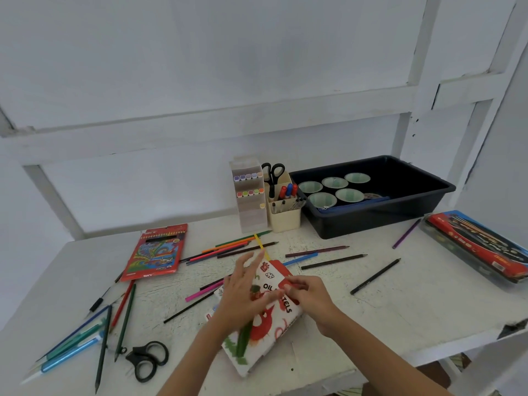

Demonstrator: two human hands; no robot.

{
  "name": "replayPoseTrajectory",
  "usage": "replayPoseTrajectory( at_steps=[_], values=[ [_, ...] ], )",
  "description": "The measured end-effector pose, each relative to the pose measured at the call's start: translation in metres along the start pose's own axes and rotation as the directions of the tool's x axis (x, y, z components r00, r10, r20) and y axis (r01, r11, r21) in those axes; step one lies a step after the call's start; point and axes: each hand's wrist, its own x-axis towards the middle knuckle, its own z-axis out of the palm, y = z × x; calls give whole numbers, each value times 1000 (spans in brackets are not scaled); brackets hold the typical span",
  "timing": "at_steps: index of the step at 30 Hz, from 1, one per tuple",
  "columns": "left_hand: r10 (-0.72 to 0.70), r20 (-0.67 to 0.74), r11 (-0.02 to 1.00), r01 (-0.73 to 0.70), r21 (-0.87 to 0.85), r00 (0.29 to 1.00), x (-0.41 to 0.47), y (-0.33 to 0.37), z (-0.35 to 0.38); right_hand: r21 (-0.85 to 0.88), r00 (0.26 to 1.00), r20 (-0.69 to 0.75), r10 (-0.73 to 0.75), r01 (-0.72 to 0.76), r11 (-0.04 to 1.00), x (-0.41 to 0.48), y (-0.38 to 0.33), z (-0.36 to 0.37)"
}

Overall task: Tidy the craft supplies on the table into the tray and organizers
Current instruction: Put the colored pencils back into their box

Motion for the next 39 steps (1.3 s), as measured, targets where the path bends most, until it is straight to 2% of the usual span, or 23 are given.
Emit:
replayPoseTrajectory(
  at_steps=[2,4,7,10,12,13,16,20,23,26,30,32,35,37,39],
  values=[
    [-89,106,990,99,-102,990,3,-10,-14,-10,1000,8,-7,7,1000,2,-3,-4],
    [-138,208,930,199,-308,968,4,-15,-22,-9,1000,13,-14,14,1000,4,-8,-6],
    [-169,205,832,250,-495,964,5,-8,-28,-2,998,-15,-55,55,998,10,-13,-7],
    [-218,169,727,275,-629,961,3,12,-25,-81,968,-191,-161,147,986,15,-14,-9],
    [-251,140,680,277,-679,958,3,29,-18,-182,917,-346,-199,142,973,14,-14,-12],
    [-267,142,661,288,-693,953,4,39,-13,-168,902,-391,-185,128,977,11,-15,-15],
    [-312,205,586,358,-727,928,9,68,12,-22,875,-463,-144,151,988,3,-12,-36],
    [-318,341,476,459,-750,885,10,109,51,-49,821,-553,-145,142,989,-12,-1,-91],
    [-229,397,495,457,-739,889,6,134,85,-152,777,-615,-136,53,987,-28,14,-135],
    [-211,356,549,412,-727,910,3,157,123,-158,741,-668,-71,-48,986,-38,33,-170],
    [-294,242,622,377,-686,925,4,187,163,-179,779,-627,-14,-127,976,-44,44,-200],
    [-359,182,641,384,-665,915,4,202,177,-245,783,-621,-36,-150,958,-42,47,-211],
    [-449,69,739,413,-532,891,10,223,196,-371,794,-600,-94,-172,913,-31,52,-226],
    [-507,53,753,472,-458,860,18,235,201,-418,814,-569,-118,-163,893,-22,55,-237],
    [-518,15,770,474,-427,855,31,242,205,-460,815,-558,-158,-145,876,-13,55,-247]
  ],
)
